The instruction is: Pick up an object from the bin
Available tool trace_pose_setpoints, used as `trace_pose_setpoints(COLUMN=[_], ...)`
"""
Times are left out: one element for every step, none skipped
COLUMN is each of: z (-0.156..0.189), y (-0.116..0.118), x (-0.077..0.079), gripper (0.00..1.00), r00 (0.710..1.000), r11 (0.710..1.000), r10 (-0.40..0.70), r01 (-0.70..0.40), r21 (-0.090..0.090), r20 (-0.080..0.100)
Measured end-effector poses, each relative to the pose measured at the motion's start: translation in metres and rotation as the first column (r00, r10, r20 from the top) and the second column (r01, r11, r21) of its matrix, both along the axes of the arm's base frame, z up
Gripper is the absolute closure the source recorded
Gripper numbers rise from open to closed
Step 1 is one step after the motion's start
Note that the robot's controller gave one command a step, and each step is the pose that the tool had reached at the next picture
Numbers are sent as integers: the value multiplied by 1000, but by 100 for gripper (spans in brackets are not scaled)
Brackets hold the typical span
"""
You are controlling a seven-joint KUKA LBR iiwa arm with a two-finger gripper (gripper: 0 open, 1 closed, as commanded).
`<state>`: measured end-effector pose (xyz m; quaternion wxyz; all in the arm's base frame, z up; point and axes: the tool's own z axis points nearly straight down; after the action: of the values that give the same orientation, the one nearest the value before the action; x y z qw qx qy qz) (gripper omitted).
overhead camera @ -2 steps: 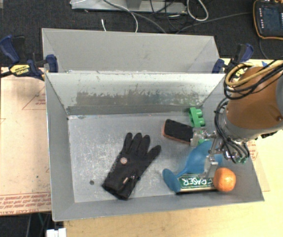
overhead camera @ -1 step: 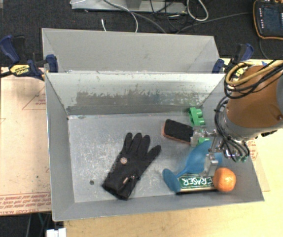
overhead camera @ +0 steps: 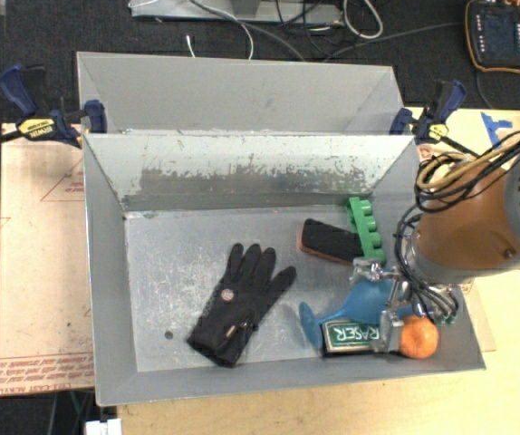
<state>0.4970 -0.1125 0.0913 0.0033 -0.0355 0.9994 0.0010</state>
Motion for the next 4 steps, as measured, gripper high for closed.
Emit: trace_pose_setpoints(z=[-11, 18, -21, -14], y=[2, 37, 45, 9], x=[-4, 13, 5, -2], gripper=[0, 0, 0, 100], r00=[998, 997, 971, 978], r11=[999, 997, 971, 978], r10=[53, 73, -240, 207], r01=[-53, -73, 240, -208], r21=[-2, 0, 2, 17], r20=[23, 6, 7, 38])
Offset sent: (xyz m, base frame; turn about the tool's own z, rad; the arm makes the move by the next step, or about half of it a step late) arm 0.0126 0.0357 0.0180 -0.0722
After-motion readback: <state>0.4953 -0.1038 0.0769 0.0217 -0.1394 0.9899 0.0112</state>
